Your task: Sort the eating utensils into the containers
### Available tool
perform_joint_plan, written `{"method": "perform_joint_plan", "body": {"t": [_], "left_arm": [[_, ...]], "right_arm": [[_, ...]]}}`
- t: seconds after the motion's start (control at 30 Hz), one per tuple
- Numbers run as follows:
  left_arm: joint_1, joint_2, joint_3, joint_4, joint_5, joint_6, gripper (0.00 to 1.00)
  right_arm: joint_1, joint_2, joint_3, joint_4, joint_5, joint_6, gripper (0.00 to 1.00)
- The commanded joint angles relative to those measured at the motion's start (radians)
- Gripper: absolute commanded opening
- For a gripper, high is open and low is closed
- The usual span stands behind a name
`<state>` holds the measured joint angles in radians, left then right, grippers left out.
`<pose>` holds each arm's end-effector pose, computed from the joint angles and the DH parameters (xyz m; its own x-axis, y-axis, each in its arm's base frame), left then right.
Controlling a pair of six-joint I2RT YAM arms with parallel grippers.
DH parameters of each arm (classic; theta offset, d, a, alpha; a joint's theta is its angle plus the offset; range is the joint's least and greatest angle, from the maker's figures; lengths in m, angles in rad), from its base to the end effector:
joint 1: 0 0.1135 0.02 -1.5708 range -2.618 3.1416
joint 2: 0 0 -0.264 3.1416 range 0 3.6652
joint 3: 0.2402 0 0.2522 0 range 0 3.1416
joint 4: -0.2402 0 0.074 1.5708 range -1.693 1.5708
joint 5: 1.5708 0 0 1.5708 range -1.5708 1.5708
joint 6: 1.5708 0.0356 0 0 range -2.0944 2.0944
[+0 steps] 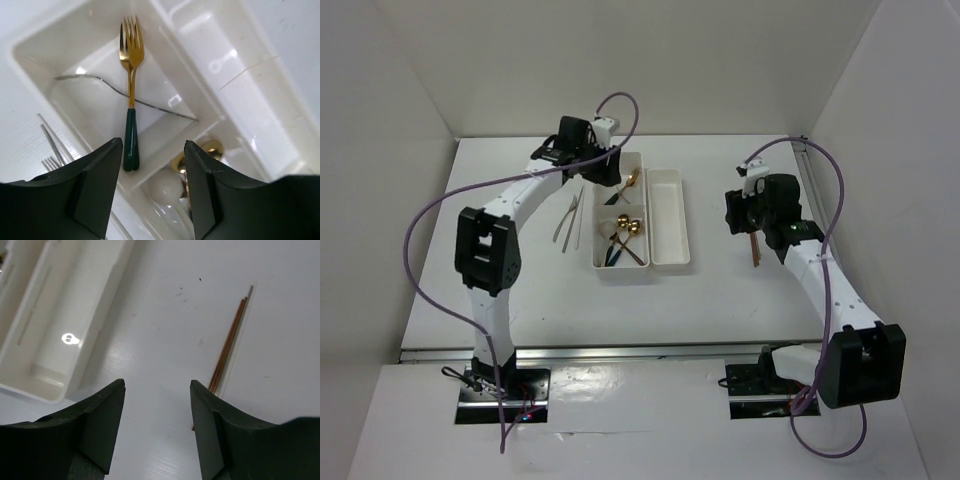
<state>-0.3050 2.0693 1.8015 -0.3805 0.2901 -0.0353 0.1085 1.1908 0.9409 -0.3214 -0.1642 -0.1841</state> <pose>0.4591 -0.1552 0.2731 -0.5934 0.1514 -0.7905 0.4846 0.8514 -0.2008 0.2639 0.0346 0.2972 -0.4839 -0.2344 -0.8432 -0.3378 0.9388 -0.0671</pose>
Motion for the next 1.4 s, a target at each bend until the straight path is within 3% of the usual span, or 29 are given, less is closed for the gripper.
{"method": "perform_joint_plan", "body": {"t": [0.0, 0.1, 0.13, 0.23, 0.3, 0.5, 0.63, 0.9, 1.37], "left_arm": [[0.004, -0.236, -0.026, 0.061, -0.008, -0.098, 0.66], [0.004, -0.397, -0.105, 0.075, -0.092, -0.078, 0.66], [0.004, -0.435, -0.131, 0.065, -0.115, -0.063, 0.66], [0.032, -0.584, -0.264, 0.037, -0.170, -0.038, 0.66], [0.050, -0.687, -0.374, 0.025, -0.201, -0.029, 0.66], [0.101, -0.816, -0.511, 0.015, -0.215, -0.029, 0.69], [0.129, -0.793, -0.483, -0.046, -0.213, -0.028, 0.72], [0.167, -0.784, -0.458, -0.066, -0.203, -0.028, 0.73], [0.205, -0.744, -0.467, -0.057, -0.161, -0.051, 0.73]], "right_arm": [[-0.013, -0.007, -0.059, 0.048, 0.075, -0.049, 0.59], [-0.039, 0.016, -0.091, 0.048, 0.100, -0.070, 0.45], [-0.056, 0.032, -0.100, 0.057, 0.100, -0.071, 0.35], [-0.095, 0.055, -0.125, 0.048, 0.091, -0.061, 0.27], [-0.110, 0.070, -0.125, 0.033, 0.081, -0.061, 0.26], [-0.168, 0.145, -0.134, 0.044, 0.091, -0.051, 0.29], [-0.191, 0.229, -0.096, 0.054, 0.089, -0.060, 0.36], [-0.224, 0.366, -0.025, 0.065, 0.100, -0.060, 0.36], [-0.233, 0.279, -0.126, 0.019, 0.072, -0.071, 0.27]]}}
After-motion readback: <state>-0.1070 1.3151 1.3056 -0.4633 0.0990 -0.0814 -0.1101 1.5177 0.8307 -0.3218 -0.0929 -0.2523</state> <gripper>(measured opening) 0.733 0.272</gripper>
